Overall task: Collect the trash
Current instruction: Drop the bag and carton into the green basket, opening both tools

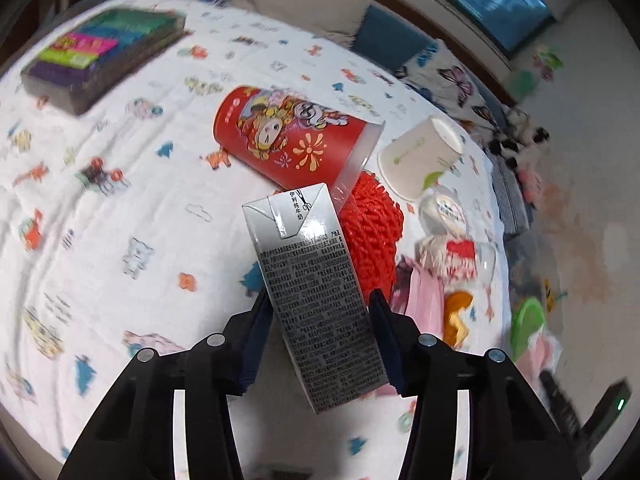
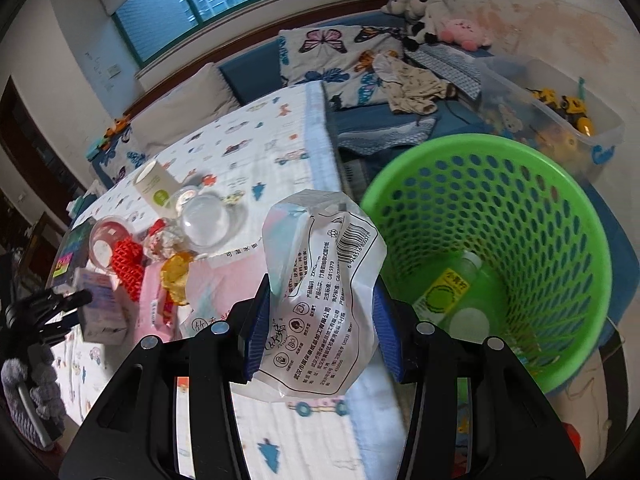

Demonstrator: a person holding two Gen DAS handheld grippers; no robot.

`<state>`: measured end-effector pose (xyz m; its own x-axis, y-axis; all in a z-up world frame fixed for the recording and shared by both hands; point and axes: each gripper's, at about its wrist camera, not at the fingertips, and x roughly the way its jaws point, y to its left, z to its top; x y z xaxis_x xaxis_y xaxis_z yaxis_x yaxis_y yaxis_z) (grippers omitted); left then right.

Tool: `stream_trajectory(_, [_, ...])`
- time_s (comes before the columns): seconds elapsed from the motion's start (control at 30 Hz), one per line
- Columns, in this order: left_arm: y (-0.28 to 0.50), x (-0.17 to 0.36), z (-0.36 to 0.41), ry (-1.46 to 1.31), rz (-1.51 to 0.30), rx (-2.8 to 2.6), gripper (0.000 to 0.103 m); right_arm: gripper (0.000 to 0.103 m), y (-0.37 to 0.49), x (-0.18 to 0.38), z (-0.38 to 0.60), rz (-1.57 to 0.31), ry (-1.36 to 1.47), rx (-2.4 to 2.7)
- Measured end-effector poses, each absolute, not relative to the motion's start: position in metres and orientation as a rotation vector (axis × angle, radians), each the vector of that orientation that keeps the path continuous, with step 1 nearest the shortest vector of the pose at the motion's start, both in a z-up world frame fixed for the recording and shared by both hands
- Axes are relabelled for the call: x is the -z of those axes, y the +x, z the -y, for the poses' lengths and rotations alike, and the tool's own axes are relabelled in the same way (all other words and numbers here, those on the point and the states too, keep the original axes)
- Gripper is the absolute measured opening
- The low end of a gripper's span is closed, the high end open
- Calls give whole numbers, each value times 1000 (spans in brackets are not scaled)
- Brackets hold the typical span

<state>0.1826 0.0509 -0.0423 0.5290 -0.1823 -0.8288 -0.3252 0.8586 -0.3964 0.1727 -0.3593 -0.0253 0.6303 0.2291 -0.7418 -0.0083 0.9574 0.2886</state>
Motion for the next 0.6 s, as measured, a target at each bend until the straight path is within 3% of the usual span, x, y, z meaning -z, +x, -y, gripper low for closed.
stream_trajectory(0.6, [154,1,-10,-370,-994,200,47,51,181,44,466,-873,343,83])
